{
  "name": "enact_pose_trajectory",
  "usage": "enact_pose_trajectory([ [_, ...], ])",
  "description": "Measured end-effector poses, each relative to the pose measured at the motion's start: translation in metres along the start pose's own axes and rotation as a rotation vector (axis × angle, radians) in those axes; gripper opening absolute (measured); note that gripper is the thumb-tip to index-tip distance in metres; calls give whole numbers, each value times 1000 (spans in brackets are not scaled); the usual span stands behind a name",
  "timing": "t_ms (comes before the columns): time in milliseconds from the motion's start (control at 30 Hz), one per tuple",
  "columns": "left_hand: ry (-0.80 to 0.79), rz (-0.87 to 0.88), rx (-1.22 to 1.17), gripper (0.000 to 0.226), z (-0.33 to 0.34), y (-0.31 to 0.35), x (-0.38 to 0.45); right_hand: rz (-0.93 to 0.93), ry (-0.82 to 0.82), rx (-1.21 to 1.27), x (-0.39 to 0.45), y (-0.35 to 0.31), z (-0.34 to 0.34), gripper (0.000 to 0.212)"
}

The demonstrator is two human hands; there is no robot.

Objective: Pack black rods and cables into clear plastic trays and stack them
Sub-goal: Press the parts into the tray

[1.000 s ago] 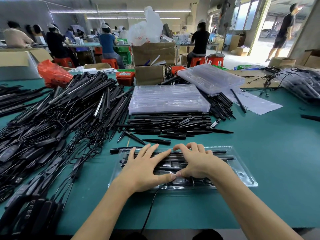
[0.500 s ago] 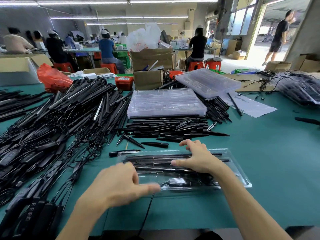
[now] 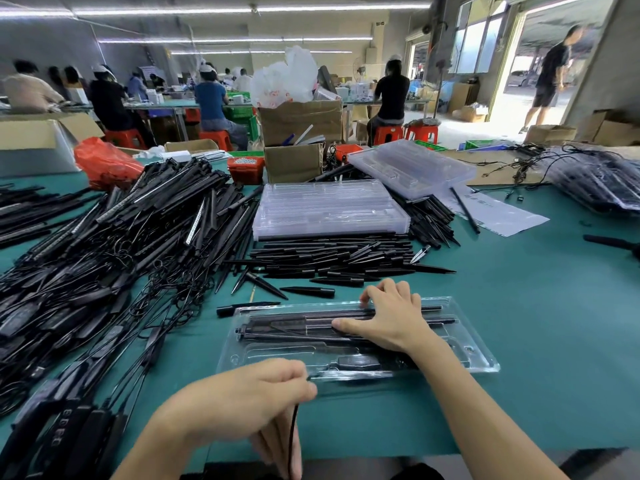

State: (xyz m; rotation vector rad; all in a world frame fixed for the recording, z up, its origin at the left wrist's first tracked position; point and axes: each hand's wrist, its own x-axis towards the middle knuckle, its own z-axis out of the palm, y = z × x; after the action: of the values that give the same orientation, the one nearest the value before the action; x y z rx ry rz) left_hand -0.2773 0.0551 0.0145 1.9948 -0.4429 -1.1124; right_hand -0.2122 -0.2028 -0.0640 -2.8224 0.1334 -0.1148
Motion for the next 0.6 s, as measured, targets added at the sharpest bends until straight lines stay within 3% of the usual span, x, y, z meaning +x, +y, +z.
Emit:
enact_pose_trajectory([
  [100,-95,98,-137,27,-11,-2,-9,2,-5,9,2,3,0,73],
  [233,-116,128,-64,62,-34,-1,-25,6,-9,40,5,7,-1,71],
  [333,-170,172,-53,58,-56,-4,-37,16,-8,58,7,12,-2,69],
  [600,-379,420,-344,68,-112,-33,-34,69,7,39,10,30,-8,77],
])
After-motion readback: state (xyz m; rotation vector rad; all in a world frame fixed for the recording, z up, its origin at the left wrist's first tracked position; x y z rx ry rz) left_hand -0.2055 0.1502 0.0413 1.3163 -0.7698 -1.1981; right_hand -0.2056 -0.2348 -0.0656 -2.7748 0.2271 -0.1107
